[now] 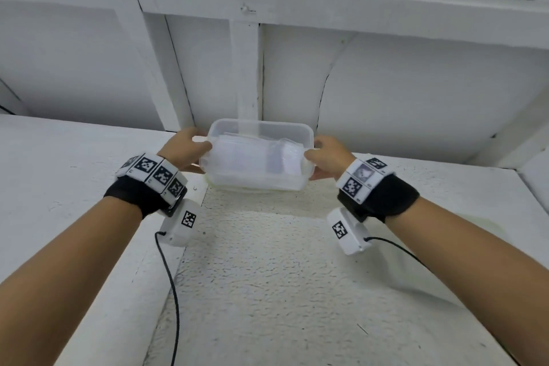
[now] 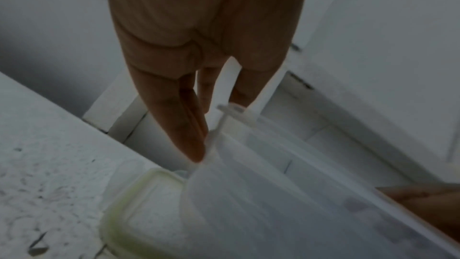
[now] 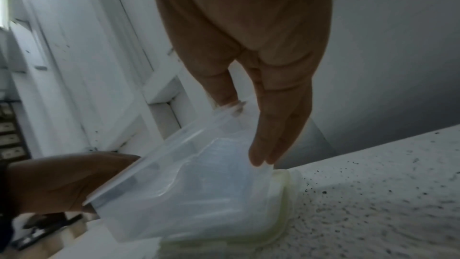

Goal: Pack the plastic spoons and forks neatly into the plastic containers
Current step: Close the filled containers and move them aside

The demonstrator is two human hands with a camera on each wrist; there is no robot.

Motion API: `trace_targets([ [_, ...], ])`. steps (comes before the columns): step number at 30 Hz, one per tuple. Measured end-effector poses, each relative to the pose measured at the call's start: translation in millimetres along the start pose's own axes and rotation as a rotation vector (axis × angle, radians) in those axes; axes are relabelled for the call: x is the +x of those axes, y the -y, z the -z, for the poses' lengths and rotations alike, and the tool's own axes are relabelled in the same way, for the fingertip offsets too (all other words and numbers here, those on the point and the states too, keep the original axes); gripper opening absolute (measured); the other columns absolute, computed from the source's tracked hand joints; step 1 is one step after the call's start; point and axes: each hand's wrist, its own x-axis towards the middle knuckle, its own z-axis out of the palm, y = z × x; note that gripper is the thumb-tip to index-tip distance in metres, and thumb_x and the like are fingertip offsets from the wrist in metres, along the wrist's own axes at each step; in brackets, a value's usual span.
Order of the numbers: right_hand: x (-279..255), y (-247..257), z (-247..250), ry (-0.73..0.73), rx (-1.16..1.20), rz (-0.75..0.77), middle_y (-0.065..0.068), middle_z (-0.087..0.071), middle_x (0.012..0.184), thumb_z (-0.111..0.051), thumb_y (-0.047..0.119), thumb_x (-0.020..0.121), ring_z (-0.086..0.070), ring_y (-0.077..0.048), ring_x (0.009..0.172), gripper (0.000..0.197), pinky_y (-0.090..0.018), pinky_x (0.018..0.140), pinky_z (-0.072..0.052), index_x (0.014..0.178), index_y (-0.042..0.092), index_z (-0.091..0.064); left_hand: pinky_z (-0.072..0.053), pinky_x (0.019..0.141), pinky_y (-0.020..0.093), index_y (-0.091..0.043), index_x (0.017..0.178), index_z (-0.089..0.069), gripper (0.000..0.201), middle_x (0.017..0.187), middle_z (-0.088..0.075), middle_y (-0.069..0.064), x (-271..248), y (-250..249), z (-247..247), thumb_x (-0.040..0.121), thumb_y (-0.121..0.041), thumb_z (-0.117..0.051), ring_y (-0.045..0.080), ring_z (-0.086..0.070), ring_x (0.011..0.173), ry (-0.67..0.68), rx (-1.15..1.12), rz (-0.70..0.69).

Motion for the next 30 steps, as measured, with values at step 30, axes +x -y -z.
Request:
trace_targets([
  [30,21.1,12.1,27.0,0.223,-0.218,-0.191,-0.014,-0.056,0.112,-0.058,0.018,0.092,-0.059,-0.025,0.087,0.044,-0.041,0.085,-0.052,0.131,0.001,-0.046,-0.050,0.078,0.036,-0.007,0.123,-0.054,0.032,0.106,-0.056,0.011,18.0,22.3,10.5,0.096,-0.023,-0.049,0.026,-0.055,0.094,0.072,0.355,0.055],
])
